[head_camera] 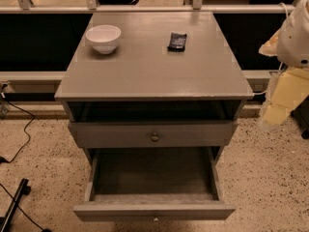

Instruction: Place rxbar blueberry into middle drawer

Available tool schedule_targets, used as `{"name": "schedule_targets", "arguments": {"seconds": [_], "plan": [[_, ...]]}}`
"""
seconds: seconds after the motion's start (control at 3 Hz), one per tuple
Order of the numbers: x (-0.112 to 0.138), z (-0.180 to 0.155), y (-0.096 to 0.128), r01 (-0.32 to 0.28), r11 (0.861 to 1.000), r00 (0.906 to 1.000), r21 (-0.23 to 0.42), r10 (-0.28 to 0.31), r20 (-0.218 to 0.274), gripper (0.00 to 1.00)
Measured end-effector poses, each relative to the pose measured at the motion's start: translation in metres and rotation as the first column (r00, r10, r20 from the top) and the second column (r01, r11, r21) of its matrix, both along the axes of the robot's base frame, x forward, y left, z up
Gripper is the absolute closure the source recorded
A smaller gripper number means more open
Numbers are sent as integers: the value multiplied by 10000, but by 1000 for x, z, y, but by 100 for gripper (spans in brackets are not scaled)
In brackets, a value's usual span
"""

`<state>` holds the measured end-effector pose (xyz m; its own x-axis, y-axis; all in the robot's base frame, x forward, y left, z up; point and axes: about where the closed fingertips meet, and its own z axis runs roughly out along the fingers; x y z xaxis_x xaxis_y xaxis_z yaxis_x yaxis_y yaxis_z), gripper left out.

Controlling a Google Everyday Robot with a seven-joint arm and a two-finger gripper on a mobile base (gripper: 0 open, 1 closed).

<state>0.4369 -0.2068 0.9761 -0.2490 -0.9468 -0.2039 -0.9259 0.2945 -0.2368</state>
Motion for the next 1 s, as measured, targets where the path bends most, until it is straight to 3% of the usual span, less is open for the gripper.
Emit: {"name": "schedule_targets", "arguments": {"seconds": [0.33,0.67,1.0], "plan": [[0,0,0,0,10000,10000,0,0,0,0],[15,2,5,-97,9995,9992,299,85,393,0],[75,12,19,-825,9930,9850,840,685,1586,0]]}}
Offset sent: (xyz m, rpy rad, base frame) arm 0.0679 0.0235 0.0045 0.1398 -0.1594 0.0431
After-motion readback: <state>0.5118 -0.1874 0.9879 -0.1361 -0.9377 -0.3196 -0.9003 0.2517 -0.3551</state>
